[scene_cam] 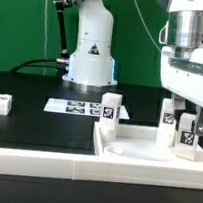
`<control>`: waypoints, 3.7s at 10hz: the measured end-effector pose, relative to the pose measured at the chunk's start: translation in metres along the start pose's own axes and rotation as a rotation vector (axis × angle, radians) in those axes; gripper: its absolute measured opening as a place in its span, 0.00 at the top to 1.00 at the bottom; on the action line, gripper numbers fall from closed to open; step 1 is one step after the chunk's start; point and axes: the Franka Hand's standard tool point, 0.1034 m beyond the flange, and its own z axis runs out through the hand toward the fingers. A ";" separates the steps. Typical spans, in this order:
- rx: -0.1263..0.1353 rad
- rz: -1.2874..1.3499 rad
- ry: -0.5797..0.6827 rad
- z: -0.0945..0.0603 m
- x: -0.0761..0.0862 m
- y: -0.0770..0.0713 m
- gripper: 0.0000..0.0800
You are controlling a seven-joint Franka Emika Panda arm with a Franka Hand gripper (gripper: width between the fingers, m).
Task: Assemble square table
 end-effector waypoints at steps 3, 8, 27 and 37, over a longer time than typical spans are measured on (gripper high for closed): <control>-0.003 -0.213 0.006 0.000 0.001 0.000 0.19; -0.016 -0.635 0.029 -0.001 0.003 -0.001 0.19; -0.007 -0.379 0.054 0.001 -0.002 0.000 0.64; 0.027 0.443 0.022 0.002 -0.004 0.001 0.64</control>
Offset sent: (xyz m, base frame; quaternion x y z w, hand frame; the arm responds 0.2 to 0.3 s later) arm 0.0038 0.0077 0.0043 -0.0204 0.0121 -0.2365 0.9713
